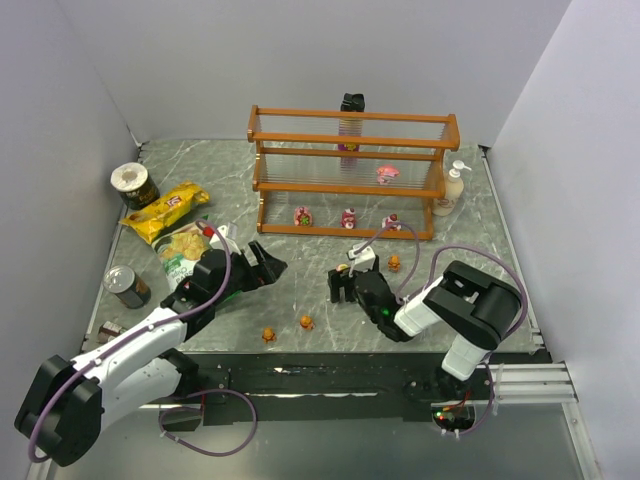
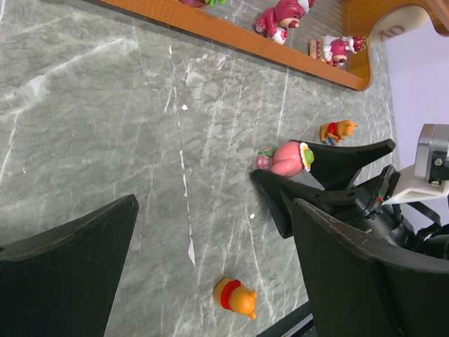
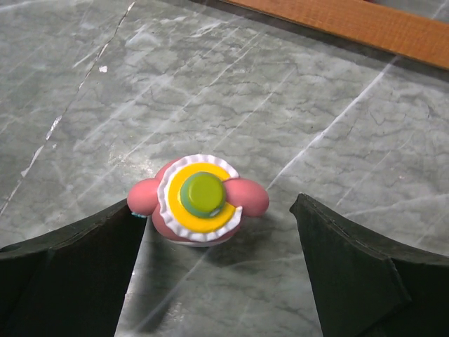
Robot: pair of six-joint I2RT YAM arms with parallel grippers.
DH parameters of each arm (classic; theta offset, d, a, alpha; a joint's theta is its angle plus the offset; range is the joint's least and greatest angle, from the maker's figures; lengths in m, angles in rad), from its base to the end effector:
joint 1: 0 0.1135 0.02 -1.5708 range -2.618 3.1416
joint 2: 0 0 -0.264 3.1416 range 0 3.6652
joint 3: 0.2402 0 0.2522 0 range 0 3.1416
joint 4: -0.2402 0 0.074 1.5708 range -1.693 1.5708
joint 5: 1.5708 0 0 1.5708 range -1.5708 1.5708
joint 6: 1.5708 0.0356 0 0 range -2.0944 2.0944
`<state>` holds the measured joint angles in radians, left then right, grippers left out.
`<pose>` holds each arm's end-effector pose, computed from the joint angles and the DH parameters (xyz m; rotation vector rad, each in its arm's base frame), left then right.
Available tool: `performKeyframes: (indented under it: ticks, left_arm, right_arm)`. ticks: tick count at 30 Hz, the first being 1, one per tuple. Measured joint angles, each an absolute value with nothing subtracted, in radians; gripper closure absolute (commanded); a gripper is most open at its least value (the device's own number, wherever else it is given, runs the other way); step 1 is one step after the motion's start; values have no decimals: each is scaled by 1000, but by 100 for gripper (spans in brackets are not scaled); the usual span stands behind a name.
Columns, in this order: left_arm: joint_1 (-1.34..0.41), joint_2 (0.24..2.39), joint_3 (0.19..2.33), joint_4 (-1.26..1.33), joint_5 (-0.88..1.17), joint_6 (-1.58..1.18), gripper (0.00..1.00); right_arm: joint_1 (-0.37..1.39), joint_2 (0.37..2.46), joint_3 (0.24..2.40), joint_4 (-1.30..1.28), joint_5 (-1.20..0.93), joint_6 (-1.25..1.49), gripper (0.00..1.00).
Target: Place and organize the plastic toys onto the shelf
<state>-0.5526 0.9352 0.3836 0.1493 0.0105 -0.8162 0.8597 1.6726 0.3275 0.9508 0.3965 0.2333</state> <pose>0.1736 -0.1075 0.2058 -0.2670 2.0692 -0.8807 0.1793 0.1871 0.1098 -0.3487 1.9164 0.3379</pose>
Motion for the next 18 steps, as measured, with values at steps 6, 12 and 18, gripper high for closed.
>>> performKeyframes:
  ticks: [6,12,18]
  left_arm:
    - [-553,959,384,150,10,-815,4]
    - [-553,976,384,151,10,-813,4]
    - [-553,989,384,152,10,-813,4]
  right_arm:
    - [838,1676,322,975,319,170,10]
    - [834,1705,322,1020,291,131,6]
    - [830,1716,322,1038,270,102,10]
